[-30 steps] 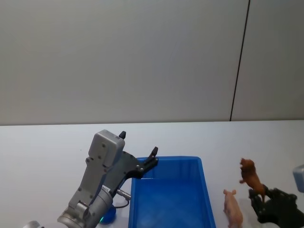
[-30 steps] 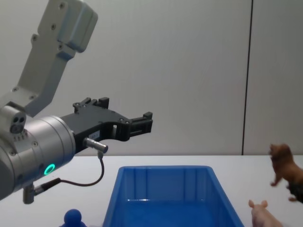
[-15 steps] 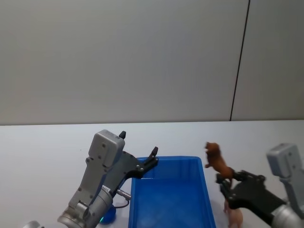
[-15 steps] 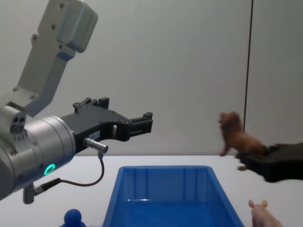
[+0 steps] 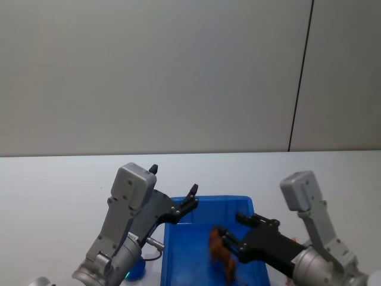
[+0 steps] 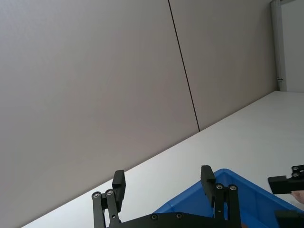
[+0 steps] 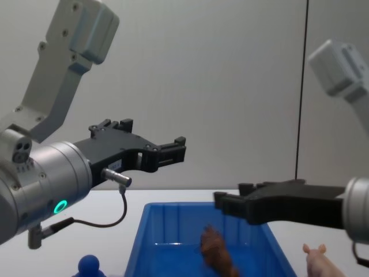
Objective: Pick up the two dolls from the table and place them into the box.
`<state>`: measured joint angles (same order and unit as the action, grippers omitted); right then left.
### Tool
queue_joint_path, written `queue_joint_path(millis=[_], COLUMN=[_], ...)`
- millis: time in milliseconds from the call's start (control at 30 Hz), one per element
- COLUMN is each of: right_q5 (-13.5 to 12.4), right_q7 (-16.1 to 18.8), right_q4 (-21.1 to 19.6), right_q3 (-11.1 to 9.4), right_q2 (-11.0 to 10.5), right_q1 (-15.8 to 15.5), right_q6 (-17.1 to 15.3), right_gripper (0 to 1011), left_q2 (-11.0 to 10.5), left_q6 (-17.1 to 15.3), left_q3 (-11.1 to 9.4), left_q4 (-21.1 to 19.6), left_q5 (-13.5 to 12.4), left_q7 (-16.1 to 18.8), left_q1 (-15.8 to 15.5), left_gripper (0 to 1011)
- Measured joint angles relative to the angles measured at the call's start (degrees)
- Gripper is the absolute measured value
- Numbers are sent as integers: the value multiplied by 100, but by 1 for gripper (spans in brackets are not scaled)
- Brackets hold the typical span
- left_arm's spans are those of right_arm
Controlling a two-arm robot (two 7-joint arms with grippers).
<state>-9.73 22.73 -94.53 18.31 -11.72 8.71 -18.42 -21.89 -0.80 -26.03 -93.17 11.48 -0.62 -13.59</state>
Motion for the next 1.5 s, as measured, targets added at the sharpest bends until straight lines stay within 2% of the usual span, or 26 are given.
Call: queue_joint_path(millis=[300, 367, 400, 467, 500, 633, 867, 1167, 1500], right_q5=[101, 116, 131, 141, 144, 142, 6, -300, -573], right_q7=[90, 82, 53, 19, -29, -145, -409, -767, -1006], right_q4=[205, 209, 209, 197, 175, 88, -114, -359, -441], right_q3=[106, 108, 106, 96, 79, 14, -144, -326, -429], right_q2=[155, 155, 148, 130, 106, 12, -221, -511, -674], right_q1=[157, 161, 162, 159, 146, 83, -119, -476, -749], right_q6=[15, 39, 71, 99, 130, 189, 244, 222, 108], right_gripper=[748, 785, 841, 876, 924, 1001, 1001, 1001, 1001], left_q2=[0, 0, 0, 0, 0, 0, 0, 0, 0], left_q6=[0, 0, 0, 0, 0, 0, 0, 0, 0], left_q3=[0, 0, 0, 0, 0, 0, 0, 0, 0], left_q4=[0, 0, 0, 0, 0, 0, 0, 0, 0], left_q5=[0, 0, 0, 0, 0, 0, 0, 0, 0], left_q7=[0, 0, 0, 0, 0, 0, 0, 0, 0], left_q1=[0, 0, 0, 0, 0, 0, 0, 0, 0], left_gripper=[1000, 1001, 1000, 1000, 1001, 1001, 1001, 1000, 1001])
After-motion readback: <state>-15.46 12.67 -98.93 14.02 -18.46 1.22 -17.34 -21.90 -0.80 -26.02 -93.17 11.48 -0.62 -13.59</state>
